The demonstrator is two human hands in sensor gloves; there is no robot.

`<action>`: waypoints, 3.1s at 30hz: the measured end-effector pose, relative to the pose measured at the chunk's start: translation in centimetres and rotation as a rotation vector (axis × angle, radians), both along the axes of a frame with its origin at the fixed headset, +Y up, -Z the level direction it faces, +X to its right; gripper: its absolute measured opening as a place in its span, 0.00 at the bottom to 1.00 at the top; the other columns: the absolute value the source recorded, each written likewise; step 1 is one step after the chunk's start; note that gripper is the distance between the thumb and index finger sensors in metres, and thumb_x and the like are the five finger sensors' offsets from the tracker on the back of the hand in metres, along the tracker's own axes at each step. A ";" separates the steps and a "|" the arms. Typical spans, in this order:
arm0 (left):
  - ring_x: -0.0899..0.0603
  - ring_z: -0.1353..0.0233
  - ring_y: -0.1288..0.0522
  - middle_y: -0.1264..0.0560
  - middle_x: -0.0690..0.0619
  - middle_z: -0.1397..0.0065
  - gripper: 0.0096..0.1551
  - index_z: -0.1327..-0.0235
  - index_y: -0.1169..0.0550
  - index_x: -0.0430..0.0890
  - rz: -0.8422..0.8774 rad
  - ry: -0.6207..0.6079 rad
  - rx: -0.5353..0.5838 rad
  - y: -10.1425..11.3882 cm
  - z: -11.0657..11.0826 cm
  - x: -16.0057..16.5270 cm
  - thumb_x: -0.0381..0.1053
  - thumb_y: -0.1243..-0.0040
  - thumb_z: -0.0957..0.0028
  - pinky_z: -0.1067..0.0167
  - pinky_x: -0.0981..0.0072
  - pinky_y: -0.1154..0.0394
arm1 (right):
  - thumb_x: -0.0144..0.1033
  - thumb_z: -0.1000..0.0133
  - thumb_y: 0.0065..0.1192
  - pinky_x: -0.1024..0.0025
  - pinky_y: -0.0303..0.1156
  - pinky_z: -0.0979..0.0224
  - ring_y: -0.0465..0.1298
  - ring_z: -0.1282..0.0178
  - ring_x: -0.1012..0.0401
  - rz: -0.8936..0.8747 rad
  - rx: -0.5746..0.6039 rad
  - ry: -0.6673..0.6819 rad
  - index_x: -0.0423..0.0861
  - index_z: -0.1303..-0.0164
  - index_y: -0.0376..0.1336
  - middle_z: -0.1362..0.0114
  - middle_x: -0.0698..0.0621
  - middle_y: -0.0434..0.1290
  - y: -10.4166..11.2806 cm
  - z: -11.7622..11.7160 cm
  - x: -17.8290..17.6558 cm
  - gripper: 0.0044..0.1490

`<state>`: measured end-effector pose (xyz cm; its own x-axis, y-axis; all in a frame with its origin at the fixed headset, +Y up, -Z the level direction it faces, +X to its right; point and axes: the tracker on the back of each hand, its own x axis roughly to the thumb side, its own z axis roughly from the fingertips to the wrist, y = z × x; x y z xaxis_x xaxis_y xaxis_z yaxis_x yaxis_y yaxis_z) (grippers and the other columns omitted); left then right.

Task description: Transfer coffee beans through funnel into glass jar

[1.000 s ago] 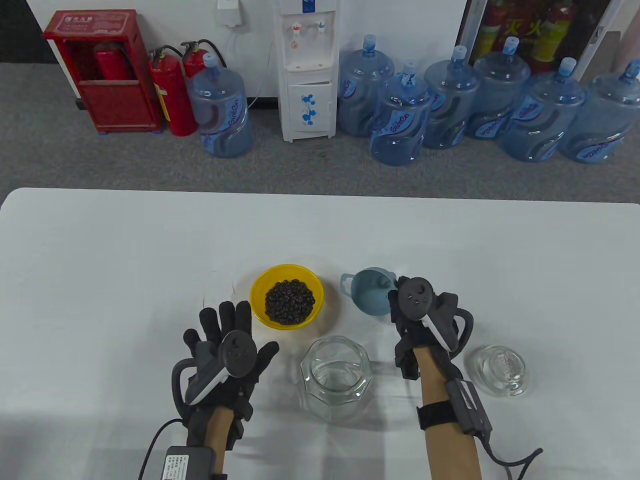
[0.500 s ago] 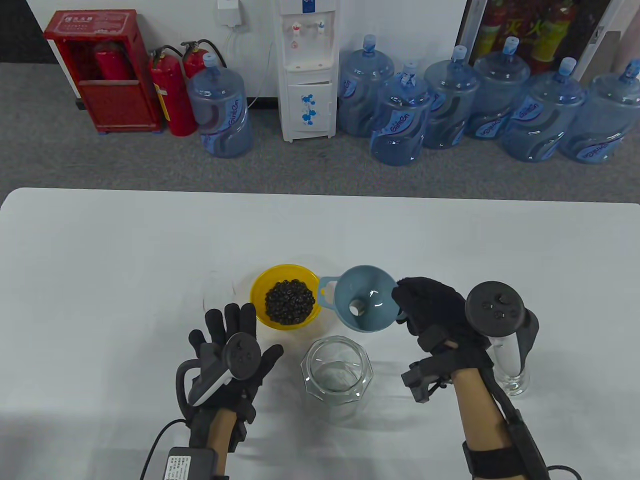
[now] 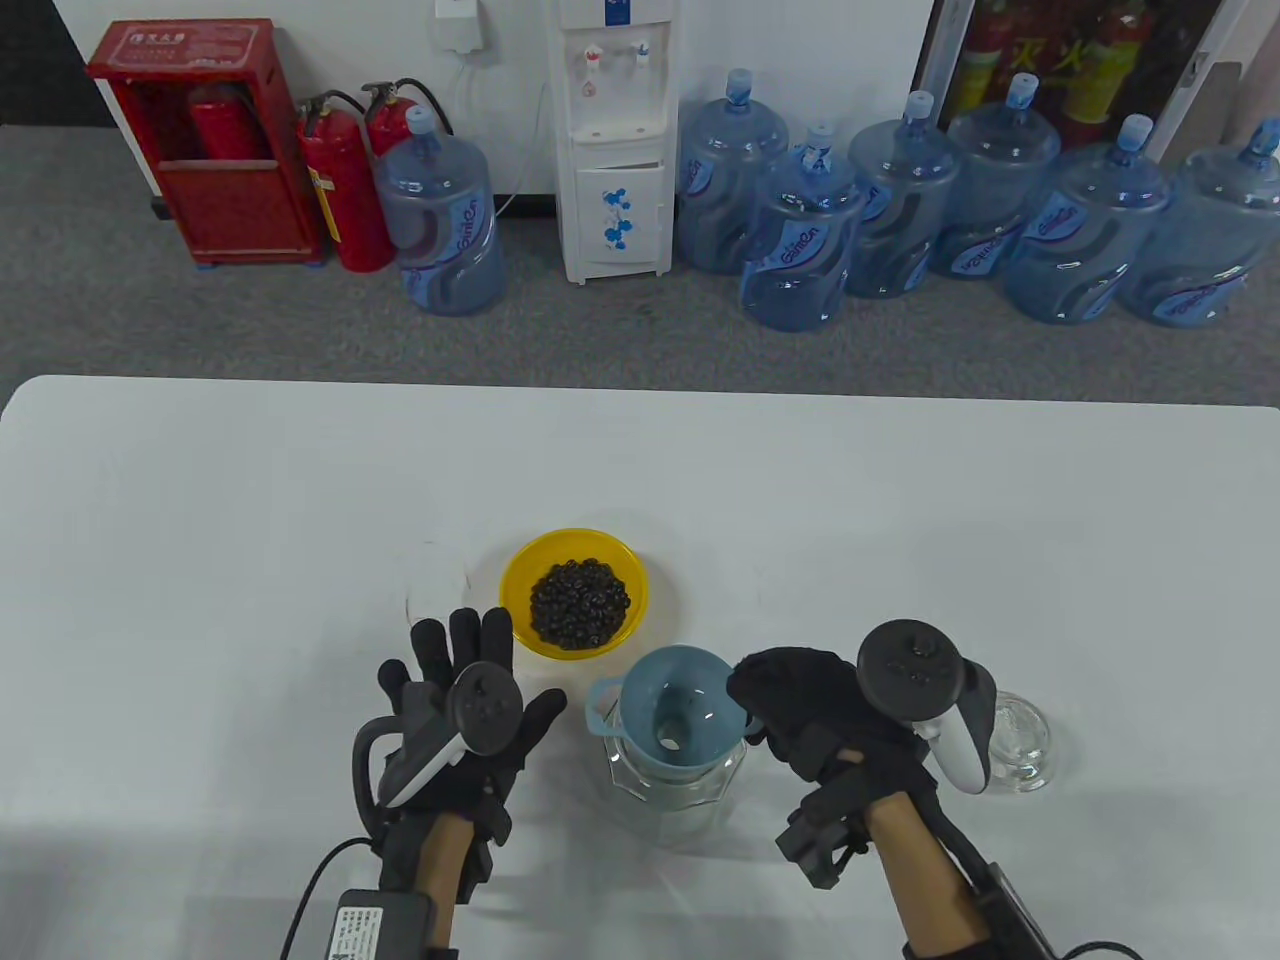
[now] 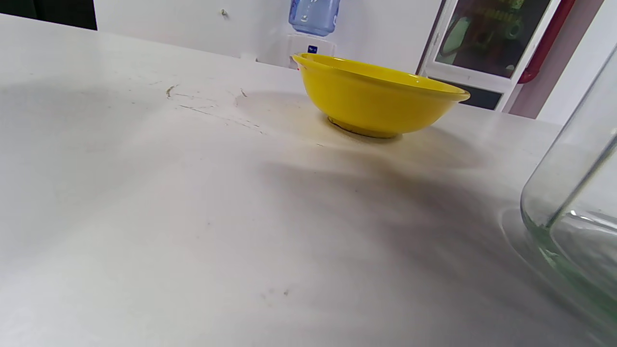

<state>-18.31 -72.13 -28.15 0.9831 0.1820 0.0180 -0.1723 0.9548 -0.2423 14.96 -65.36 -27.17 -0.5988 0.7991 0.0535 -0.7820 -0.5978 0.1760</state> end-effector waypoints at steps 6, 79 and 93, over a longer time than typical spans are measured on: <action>0.31 0.18 0.76 0.70 0.44 0.12 0.53 0.19 0.69 0.53 -0.001 0.003 -0.009 -0.1 0.0 -0.1 0.78 0.74 0.47 0.32 0.30 0.72 | 0.47 0.33 0.69 0.51 0.76 0.35 0.81 0.64 0.64 0.067 0.048 -0.016 0.34 0.37 0.73 0.55 0.48 0.85 -0.1 0.3 -0.5 0.30; 0.54 0.67 0.15 0.17 0.50 0.54 0.27 0.31 0.30 0.38 0.230 0.374 -0.128 -1.7 -11.9 -2.5 0.49 0.41 0.38 0.51 0.54 0.18 | 0.69 0.32 0.38 0.30 0.49 0.18 0.48 0.08 0.38 0.558 0.357 -0.176 0.52 0.04 0.44 0.04 0.40 0.44 -4.4 1.2 3.8 0.50; 0.55 0.70 0.15 0.16 0.49 0.58 0.26 0.32 0.29 0.37 0.407 0.330 0.132 9.8 -6.2 -4.2 0.49 0.42 0.38 0.54 0.56 0.17 | 0.70 0.32 0.40 0.30 0.49 0.18 0.47 0.08 0.38 0.521 0.395 -0.207 0.51 0.04 0.45 0.04 0.40 0.44 -4.2 1.5 4.2 0.50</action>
<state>-22.53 -62.34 -34.38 0.7911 0.5663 -0.2315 -0.5811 0.8138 0.0050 19.12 -69.57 -25.67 -0.9291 0.3483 0.1248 -0.3692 -0.8937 -0.2547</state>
